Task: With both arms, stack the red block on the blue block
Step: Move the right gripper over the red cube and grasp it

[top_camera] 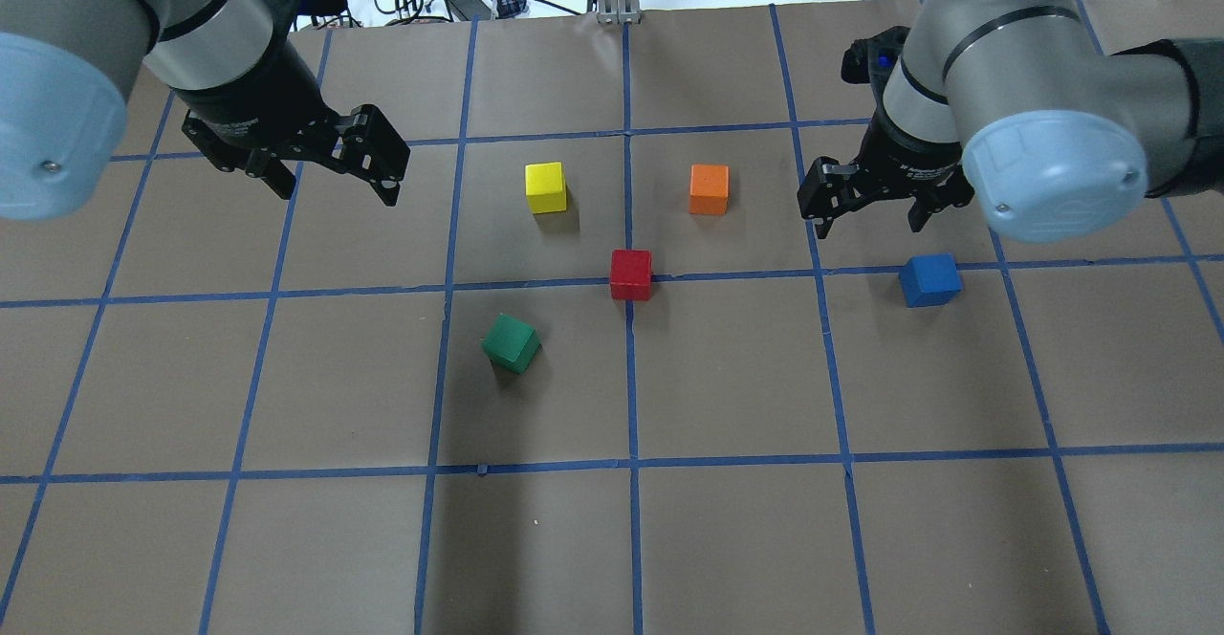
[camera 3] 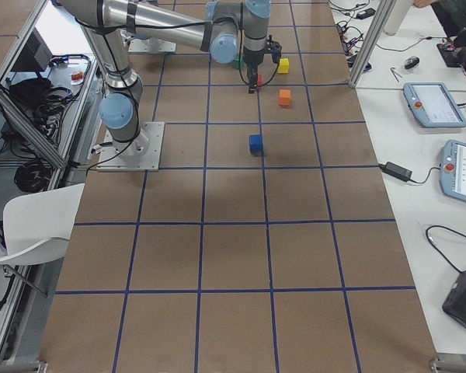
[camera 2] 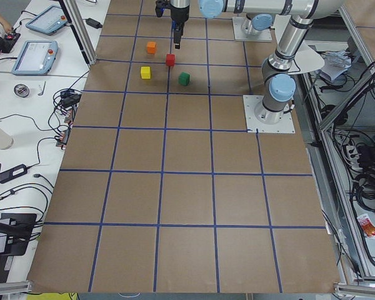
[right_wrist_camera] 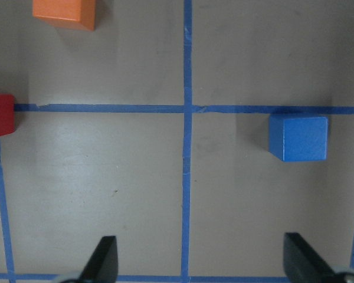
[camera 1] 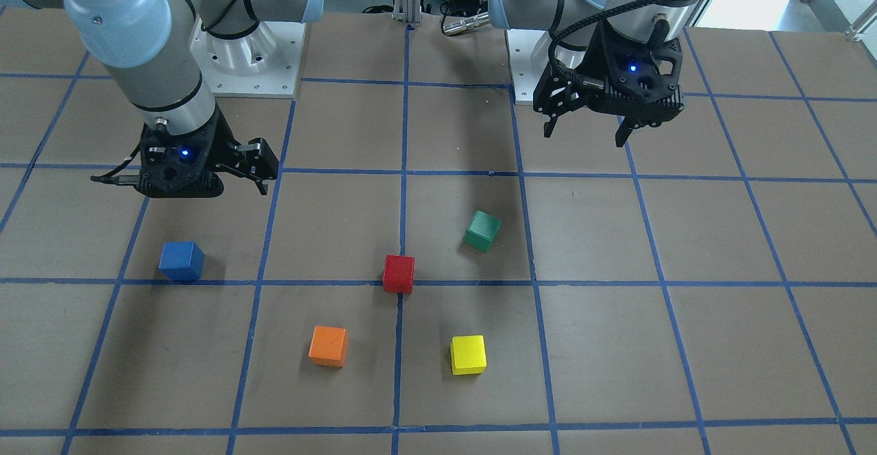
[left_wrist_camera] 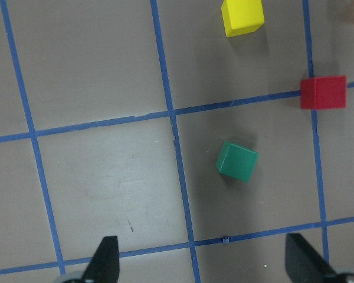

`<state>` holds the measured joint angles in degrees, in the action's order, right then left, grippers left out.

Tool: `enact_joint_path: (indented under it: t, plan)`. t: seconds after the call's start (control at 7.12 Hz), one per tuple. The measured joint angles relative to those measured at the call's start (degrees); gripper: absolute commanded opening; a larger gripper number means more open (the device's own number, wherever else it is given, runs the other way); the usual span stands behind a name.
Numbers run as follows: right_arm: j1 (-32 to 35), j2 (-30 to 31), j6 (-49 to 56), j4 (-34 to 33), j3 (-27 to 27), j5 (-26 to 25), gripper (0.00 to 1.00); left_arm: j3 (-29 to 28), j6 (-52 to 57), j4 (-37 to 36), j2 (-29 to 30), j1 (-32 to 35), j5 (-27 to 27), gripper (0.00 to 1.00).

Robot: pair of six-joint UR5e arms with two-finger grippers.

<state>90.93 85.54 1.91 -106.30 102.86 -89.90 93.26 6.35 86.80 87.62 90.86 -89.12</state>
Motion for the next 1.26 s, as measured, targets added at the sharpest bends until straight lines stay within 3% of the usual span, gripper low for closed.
enact_joint_path:
  t: [0.42,0.84,1.26]
  plan:
    - [4.9,-4.3,-3.0,-4.1,0.0,0.0,1.00,3.7,-0.4,-3.2,-1.3,-0.1,-0.1,1.00]
    - [11.6,-9.7,-12.6,-12.6,-0.1,0.0,1.00,4.9,-0.2,-3.5,-2.1,-0.1,-0.1,1.00]
    - [16.4,-16.4,-22.7,-17.4,-4.5,0.0,1.00,5.8,-0.4,-3.7,-2.7,-0.1,-0.3,1.00]
